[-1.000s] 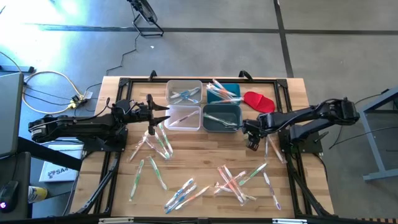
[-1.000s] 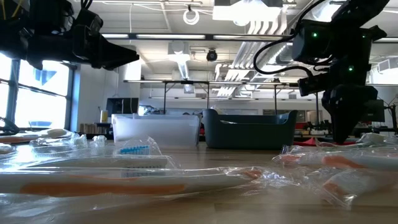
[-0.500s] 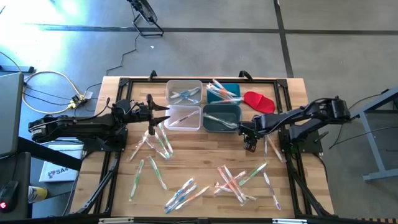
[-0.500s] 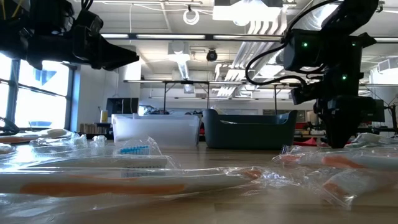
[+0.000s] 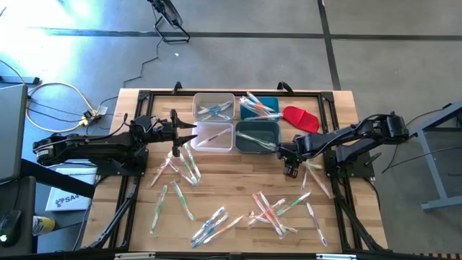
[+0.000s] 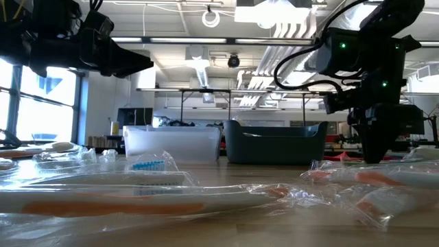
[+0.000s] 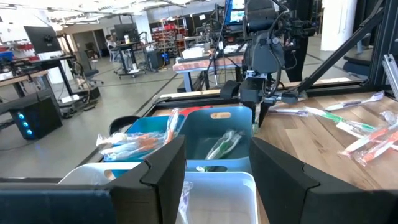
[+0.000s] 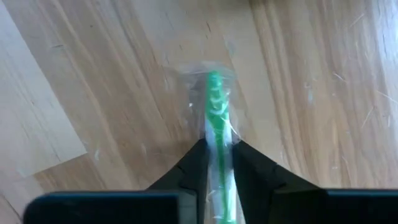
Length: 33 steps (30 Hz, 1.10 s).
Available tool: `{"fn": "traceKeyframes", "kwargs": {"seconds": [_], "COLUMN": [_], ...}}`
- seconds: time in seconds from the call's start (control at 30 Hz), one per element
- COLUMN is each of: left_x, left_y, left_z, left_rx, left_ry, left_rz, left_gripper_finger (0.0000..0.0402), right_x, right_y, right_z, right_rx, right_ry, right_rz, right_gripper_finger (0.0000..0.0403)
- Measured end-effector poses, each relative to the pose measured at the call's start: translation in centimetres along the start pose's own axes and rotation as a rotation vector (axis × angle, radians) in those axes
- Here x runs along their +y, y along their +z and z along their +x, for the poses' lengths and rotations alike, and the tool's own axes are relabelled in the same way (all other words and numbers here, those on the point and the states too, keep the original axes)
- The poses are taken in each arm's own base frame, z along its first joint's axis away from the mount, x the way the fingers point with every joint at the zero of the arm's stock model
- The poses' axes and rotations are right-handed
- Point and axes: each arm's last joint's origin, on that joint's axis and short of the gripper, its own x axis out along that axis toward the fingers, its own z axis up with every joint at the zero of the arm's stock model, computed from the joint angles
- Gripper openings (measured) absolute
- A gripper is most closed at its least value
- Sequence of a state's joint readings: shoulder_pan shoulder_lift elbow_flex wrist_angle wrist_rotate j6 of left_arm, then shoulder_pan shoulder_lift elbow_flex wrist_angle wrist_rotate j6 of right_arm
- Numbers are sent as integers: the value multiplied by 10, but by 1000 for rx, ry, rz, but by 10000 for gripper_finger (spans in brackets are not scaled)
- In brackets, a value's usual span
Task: Pick & Place Toothbrushes
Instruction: Put the green toothbrush into the green bin
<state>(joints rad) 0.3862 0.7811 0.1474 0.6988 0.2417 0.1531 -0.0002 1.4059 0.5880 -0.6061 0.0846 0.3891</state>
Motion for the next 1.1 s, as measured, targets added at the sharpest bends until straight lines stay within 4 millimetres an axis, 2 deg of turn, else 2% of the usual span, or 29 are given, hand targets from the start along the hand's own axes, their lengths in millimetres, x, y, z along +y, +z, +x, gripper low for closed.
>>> {"fn": "traceKeyframes", "kwargs": {"seconds": [0.1,0.4,0.77,1.1], "left_x": [0,0,0,0], "left_y": [0,-1,-1,-1], "left_z": [0,0,0,0], "left_rx": [4,6,5,7], "left_ry": [-1,-1,-1,-1], "left_rz": [-1,-2,-4,-4], "left_gripper_finger": [171,171,171,171], "right_x": [3,12,25,36], "right_y": [-1,-2,26,60], "right_z": [0,-4,-30,-71], "right_rx": [-5,-39,-177,-340], "right_ry": [-11,-68,-73,-57], "right_rz": [-16,-73,-117,-133], "right_gripper_finger": [41,39,38,38]}}
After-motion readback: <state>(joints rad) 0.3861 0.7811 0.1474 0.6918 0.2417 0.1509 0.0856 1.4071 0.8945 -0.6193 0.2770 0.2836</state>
